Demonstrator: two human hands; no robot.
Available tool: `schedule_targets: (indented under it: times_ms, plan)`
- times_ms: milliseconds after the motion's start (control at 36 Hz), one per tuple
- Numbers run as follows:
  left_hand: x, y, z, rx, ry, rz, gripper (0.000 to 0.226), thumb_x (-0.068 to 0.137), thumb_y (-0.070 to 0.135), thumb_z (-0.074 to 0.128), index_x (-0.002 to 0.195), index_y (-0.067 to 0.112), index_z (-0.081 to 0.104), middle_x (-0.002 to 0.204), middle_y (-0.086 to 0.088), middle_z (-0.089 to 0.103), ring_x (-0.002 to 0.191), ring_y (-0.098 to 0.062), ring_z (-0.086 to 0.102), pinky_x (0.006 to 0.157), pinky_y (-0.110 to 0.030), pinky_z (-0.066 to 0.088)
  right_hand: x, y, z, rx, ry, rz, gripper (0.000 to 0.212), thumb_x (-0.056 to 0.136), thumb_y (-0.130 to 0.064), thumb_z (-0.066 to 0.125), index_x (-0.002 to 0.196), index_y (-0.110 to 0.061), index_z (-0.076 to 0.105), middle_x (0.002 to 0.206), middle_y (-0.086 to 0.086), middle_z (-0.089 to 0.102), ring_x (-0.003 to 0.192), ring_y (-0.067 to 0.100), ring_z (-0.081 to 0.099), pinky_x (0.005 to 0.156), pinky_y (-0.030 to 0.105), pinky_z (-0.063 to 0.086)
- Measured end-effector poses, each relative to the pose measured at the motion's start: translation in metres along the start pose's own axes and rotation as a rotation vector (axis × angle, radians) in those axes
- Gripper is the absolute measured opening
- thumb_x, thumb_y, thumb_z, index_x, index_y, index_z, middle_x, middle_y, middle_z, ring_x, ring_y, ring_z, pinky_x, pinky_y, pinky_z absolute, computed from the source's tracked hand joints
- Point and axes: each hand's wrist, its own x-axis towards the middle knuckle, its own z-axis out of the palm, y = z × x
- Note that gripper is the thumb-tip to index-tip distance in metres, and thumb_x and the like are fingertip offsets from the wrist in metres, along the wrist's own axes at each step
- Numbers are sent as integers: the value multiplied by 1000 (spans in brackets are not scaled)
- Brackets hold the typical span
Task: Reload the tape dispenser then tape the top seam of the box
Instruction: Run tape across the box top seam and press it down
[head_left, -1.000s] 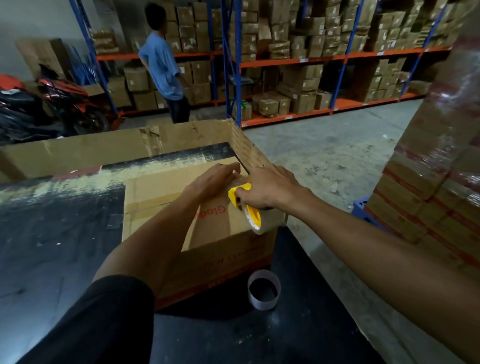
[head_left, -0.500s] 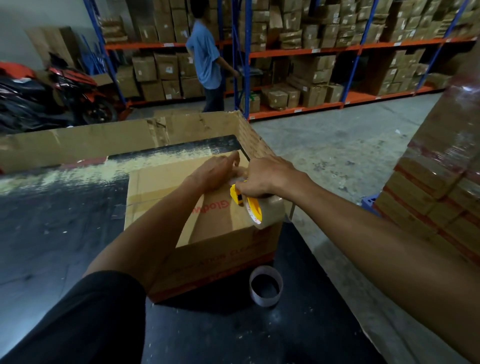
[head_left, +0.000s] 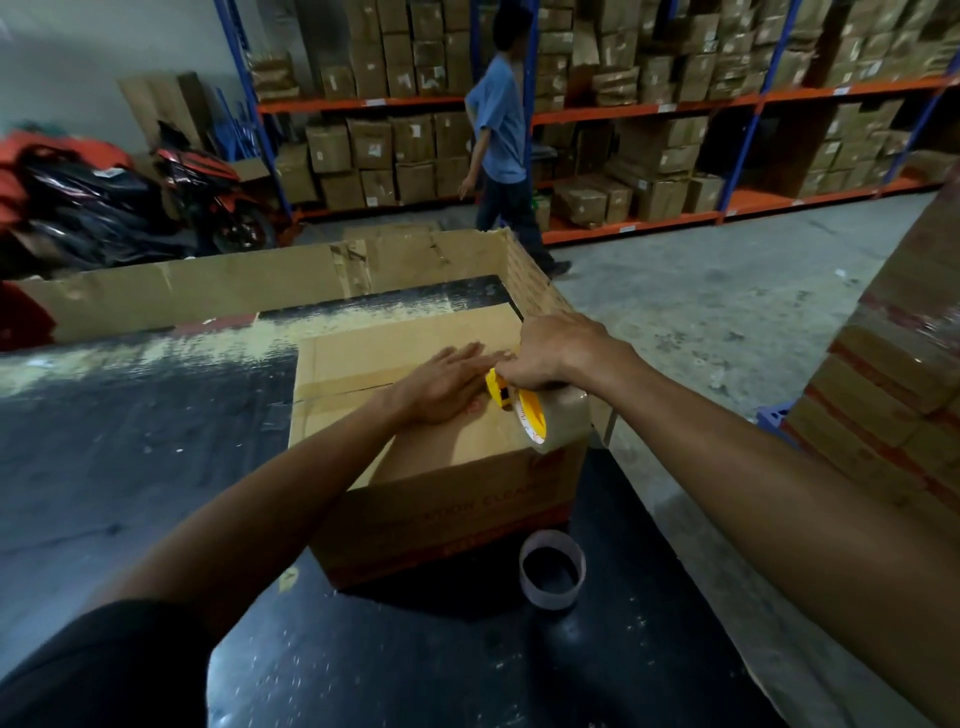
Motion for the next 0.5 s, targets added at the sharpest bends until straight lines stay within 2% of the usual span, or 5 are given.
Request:
schedule_targets:
  times_ms: [139,250,333,500]
  plan:
    - [0,3,4,23,21,-22,53,108,31,32,159,25,17,168,-1,21,157,-23,11,126,-46,10,1,2,0,6,-18,9,40,89,-57,56,99,-18,53,103,8,58,97,30,58,77,38,46]
    - [-1,8,2,63,-5,-42,55,108,32,31,159,25,14,169,1,16,157,-23,7,127,-44,8,0,1,-2,6,-36,15,38,90,-55,57,100,-18,55,105,8,58,104,30,60,79,39,47]
    - [-2,10,-1,101,-33,-43,57,108,34,32,160,23,11,169,0,12,157,-24,4,127,-44,7,-1,-1,-3,11,-45,26,42,90,-55,57,108,-17,60,107,8,58,106,31,61,83,40,49]
    - [-4,13,-6,123,-52,-48,57,108,34,30,160,23,9,169,0,11,157,-23,4,127,-42,6,-1,-2,-3,0,-52,35,43,91,-56,56,109,-18,58,106,8,57,98,29,57,77,38,45]
